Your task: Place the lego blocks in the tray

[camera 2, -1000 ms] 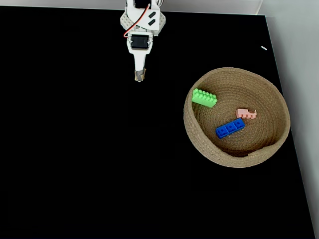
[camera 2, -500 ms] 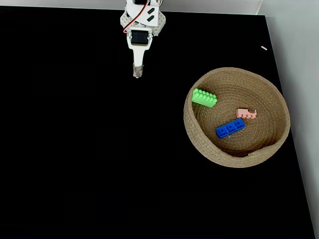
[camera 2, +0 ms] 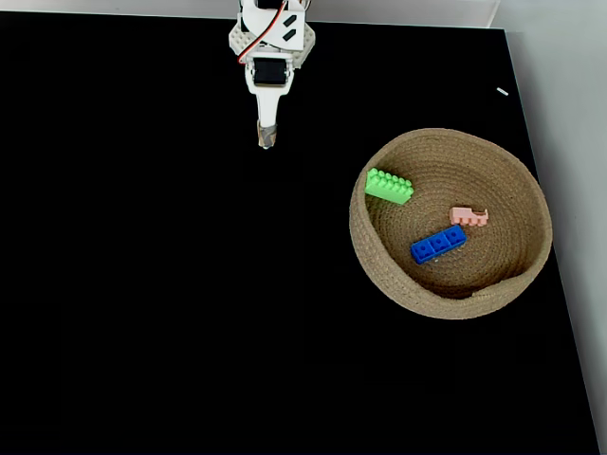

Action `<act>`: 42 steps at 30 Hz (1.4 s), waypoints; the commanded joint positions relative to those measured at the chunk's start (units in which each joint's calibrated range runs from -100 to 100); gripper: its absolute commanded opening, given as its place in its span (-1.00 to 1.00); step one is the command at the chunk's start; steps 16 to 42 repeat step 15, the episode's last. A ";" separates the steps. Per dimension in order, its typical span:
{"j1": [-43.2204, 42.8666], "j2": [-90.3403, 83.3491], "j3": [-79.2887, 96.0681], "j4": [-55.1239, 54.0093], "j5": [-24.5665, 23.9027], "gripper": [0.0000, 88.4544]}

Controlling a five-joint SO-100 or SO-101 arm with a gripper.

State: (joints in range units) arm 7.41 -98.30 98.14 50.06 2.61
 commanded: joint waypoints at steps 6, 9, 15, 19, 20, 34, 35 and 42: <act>0.09 -0.49 0.31 -0.12 -0.59 -1.00; 0.17 -0.49 0.31 -0.12 -0.68 -1.00; 0.34 -0.49 0.31 -0.12 -0.63 -1.00; 0.34 -0.49 0.31 -0.12 -0.63 -1.00; 0.34 -0.49 0.31 -0.12 -0.63 -1.00; 0.34 -0.49 0.31 -0.12 -0.63 -1.00; 0.34 -0.49 0.31 -0.12 -0.63 -1.00; 0.34 -0.49 0.31 -0.12 -0.63 -1.00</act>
